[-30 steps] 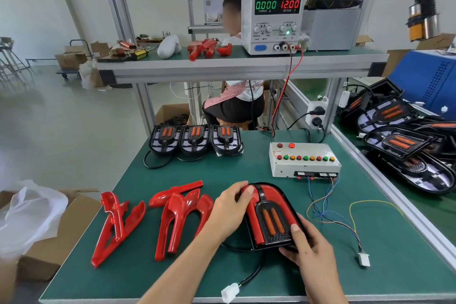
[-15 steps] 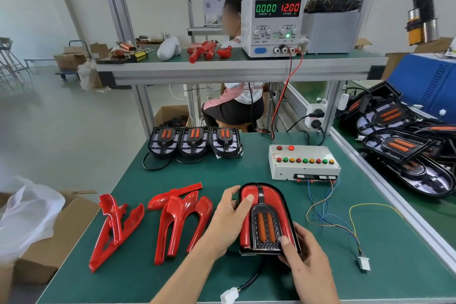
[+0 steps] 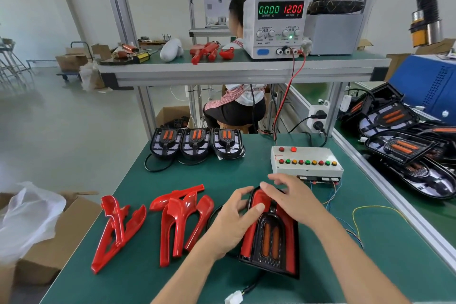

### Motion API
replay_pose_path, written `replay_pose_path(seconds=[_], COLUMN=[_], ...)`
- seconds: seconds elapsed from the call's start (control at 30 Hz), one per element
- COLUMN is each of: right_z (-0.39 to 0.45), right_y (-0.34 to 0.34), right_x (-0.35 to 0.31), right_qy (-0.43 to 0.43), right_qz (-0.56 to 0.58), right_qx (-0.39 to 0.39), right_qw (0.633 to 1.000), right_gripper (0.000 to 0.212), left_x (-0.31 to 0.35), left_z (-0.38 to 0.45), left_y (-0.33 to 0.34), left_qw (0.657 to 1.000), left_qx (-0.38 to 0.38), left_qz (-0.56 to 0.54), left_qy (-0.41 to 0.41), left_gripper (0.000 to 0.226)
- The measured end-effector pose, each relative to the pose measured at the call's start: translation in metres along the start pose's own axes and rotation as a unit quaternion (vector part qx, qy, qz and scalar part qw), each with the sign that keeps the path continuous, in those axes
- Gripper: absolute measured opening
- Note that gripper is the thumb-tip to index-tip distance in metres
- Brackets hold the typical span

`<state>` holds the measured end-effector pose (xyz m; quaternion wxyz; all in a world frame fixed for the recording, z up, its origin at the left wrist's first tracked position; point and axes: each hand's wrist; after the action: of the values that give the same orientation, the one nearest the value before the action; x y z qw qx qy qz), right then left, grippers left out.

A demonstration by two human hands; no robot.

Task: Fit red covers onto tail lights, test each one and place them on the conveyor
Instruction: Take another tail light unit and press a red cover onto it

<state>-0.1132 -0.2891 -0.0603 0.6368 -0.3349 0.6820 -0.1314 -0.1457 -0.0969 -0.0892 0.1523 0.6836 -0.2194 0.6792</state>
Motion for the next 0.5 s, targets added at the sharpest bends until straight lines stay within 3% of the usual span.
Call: replay_pose_path(seconds=[0.1, 0.2, 0.33, 0.5], right_z=[0.013, 0.019, 0.019, 0.016], right_y=[-0.004, -0.001, -0.001, -0.001], right_x=[-0.003, 0.003, 0.012, 0.016], right_qy=[0.005, 0.004, 0.034, 0.046], right_qz=[0.015, 0.040, 0.051, 0.067], right_qx=[-0.094, -0.085, -0.062, -0.027], right_qw=[0.995, 0.996, 0.996, 0.996], right_gripper=[0.053, 0.047, 0.057, 0.061], left_x=[-0.001, 0.001, 0.000, -0.016], left_z=[0.000, 0.000, -0.013, -0.045], left_y=[0.000, 0.002, 0.006, 0.013], left_qw=[1.000, 0.999, 0.991, 0.994], left_qx=[0.011, 0.040, 0.108, 0.068], left_qz=[0.011, 0.009, -0.048, -0.011], left_qy=[0.007, -0.014, -0.064, -0.086], left_gripper=[0.055, 0.059, 0.040, 0.029])
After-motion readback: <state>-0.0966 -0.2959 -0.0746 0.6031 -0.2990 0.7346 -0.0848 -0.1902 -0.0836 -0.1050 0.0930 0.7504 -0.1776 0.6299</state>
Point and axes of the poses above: each hand's wrist, its own z-axis towards the middle knuckle, its own y-axis out of the palm, x = y × z, and after that the axes turned 13 degrees about -x, right-handed
